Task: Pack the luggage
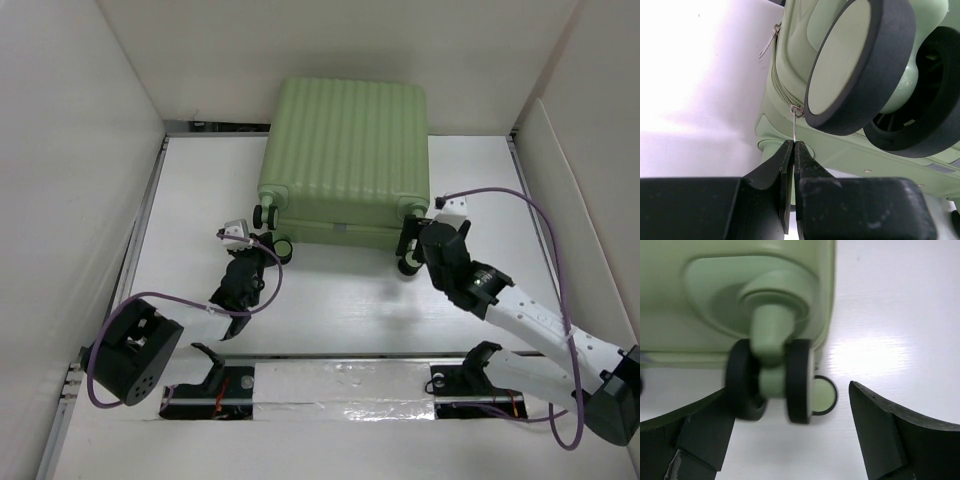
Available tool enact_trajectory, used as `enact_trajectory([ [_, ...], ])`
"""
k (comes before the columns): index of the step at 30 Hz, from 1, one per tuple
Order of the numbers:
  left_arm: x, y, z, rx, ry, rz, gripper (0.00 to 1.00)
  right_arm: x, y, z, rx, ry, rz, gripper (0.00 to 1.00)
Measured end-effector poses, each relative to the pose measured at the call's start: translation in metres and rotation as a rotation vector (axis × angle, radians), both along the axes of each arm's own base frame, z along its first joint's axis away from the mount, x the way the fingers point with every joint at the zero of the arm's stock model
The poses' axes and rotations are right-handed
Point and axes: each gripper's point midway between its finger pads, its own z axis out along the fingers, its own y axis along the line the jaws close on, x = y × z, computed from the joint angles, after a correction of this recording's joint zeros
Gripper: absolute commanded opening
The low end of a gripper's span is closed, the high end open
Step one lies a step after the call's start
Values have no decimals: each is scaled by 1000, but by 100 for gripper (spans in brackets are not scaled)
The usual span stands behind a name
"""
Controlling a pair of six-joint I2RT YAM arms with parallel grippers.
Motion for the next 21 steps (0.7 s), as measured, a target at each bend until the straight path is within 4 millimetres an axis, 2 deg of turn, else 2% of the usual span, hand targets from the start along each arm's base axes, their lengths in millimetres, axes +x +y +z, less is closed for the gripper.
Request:
enact_trajectory([
  [2,0,0,0,1,1,0,0,8,-10,-7,-13,17,-29,68],
  [3,0,0,0,1,1,-2,0,12,-10,-7,3,17,-21,56],
  [4,0,-1,0,1,1,-5,0,17,-6,-5,22,5,-7,36],
  [7,0,-5,1,-1,0,-23,0,24,-9,-3,43,-10,0,0],
  [13,1,-9,-1,12,23,-32,0,32,-20,1,82,-36,21,0],
  [17,4,-16,-8,25,89,-39,0,22,-32,3,150,-86,59,0],
  [21,-1,-32,-9,-15,123,-104,0,9,-60,4,185,-90,52,0],
])
